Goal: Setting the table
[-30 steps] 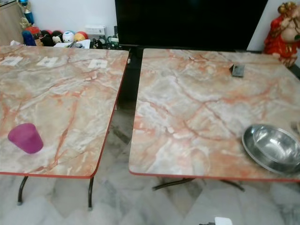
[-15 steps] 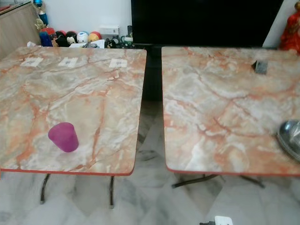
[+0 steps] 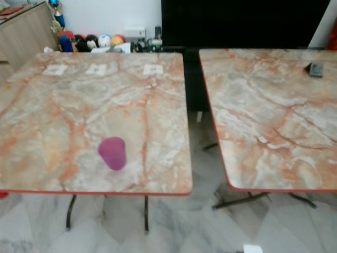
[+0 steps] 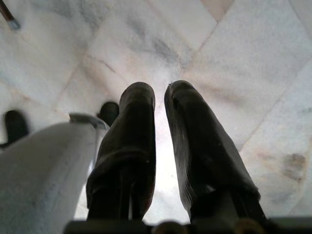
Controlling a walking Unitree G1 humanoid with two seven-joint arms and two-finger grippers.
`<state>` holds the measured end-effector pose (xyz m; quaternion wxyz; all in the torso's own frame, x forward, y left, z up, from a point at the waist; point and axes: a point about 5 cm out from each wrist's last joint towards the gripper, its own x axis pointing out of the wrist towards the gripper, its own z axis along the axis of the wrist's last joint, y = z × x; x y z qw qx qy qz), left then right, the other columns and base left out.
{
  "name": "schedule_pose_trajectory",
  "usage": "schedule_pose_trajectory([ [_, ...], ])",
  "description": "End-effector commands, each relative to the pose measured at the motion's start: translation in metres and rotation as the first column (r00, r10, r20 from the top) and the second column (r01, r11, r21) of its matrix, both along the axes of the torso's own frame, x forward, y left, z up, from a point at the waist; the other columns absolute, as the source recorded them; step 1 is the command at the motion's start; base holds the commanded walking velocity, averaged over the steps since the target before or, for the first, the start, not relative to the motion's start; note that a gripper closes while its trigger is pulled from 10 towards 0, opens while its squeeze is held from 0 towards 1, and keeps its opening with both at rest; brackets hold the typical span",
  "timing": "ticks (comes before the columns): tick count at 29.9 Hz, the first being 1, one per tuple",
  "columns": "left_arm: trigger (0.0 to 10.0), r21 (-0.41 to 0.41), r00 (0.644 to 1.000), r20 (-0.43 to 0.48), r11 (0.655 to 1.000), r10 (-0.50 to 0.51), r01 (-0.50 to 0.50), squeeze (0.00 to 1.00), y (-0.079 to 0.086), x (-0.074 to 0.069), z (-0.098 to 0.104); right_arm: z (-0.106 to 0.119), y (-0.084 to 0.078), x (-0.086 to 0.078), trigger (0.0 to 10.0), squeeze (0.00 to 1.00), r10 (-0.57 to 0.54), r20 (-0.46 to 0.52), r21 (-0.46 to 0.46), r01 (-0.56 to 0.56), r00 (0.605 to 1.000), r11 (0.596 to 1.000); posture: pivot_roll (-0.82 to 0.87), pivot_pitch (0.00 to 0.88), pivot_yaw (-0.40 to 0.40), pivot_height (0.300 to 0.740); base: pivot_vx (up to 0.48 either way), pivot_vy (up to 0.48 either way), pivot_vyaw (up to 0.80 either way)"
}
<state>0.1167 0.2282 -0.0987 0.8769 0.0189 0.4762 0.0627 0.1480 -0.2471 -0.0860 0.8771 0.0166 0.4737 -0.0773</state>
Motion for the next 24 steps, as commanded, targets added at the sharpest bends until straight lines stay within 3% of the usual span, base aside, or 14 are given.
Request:
schedule_pose_trajectory([
  [1,10.0,0.012,0.999,-0.034,1.000,0.017,-0.017,0.00,0.006,-0.009,-0.002,0.000,0.003,0.002,10.0,0.00,-0.002,0.006,0.012,0.002,1.000,1.000,0.04,0.102,-0.020,0.740,0.000,0.000,0.00],
  [18,10.0,0.030,1.000,-0.016,1.000,-0.002,0.002,0.00,0.011,-0.012,0.000,0.000,0.003,0.001,10.0,0.00,-0.014,0.010,0.019,0.014,1.000,1.000,0.05,0.108,-0.019,0.740,0.000,0.000,0.00],
  [24,10.0,0.052,0.996,0.094,0.999,-0.002,-0.003,0.00,0.016,0.009,0.010,0.000,0.003,0.001,10.0,0.00,-0.017,0.011,0.019,0.017,1.000,1.000,0.06,0.106,-0.018,0.740,0.000,0.000,0.00],
])
